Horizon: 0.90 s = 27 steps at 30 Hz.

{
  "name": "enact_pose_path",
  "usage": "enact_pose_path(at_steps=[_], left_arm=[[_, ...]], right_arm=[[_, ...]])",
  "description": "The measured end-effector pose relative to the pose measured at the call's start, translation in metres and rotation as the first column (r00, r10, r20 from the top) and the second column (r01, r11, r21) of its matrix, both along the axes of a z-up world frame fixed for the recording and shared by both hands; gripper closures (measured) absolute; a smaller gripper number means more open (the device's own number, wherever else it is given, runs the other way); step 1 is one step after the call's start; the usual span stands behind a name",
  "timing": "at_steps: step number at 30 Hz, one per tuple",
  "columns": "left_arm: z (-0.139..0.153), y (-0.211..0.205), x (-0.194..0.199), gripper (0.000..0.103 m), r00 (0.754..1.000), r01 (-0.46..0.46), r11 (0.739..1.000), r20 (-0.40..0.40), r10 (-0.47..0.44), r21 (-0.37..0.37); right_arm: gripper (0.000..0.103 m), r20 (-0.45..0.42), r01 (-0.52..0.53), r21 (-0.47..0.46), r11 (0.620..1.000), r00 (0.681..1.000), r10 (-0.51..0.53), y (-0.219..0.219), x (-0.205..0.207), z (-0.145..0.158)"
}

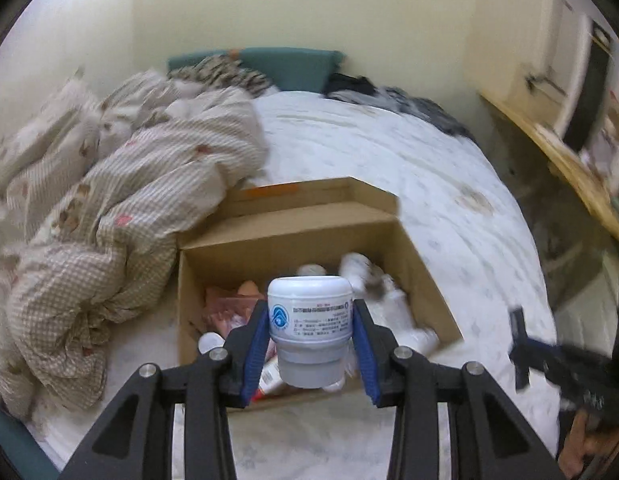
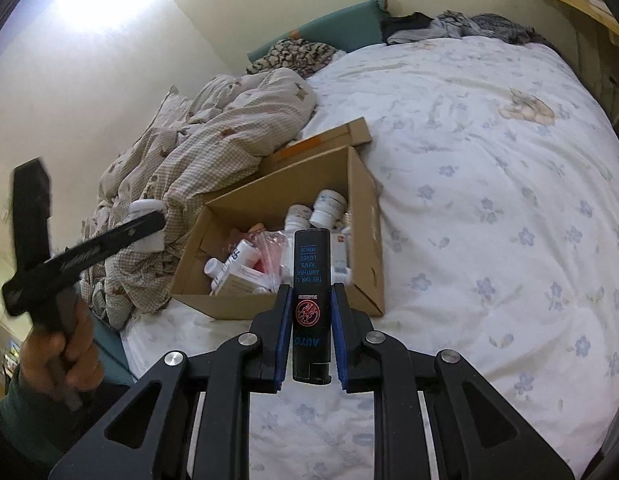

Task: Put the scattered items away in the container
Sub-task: 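Lower the pill jar and lighter into the box and open both grippers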

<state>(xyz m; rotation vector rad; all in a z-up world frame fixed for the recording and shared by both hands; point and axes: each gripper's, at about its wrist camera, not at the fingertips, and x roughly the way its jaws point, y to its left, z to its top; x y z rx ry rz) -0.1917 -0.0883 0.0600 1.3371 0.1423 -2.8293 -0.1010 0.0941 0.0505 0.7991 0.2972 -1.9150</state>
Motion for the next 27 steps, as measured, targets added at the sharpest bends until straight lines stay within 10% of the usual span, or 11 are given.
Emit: enact_pose_path(at_steps=[19,22,24,27], left_arm=[[-0.058,-0.047,-0.031,0.063,0.993,-0.098,0.993,0.071,0.094,0.059],[-0.066,-0.05,-0.034,0.056,0.989,-0.108,0.99,0.106,0.099,0.086],[-0.069,-0.05,-0.036,0.035,0.984,-0.126,0.989,0.132,0.116,0.071],[-0.065,-0.051,-0.031,0.033,0.987,-0.127,0.988,0.114,0.117,0.089]], right_arm=[[0.082,-0.077,-0.015,0.127,0.992,0.997,0.025,-0.165,-0.016,-0.009],[0.036,-0.068,0.016,0.156,0.988,0.998,-0.006,-0.17,-0.023,-0.015],[0.035,-0.056,0.017,0.144,0.989,0.998,-0.009,-0.167,-0.025,-0.016],[0.035,-0.055,0.027,0.126,0.992,0.998,-0.021,-0.159,-0.028,-0.01]])
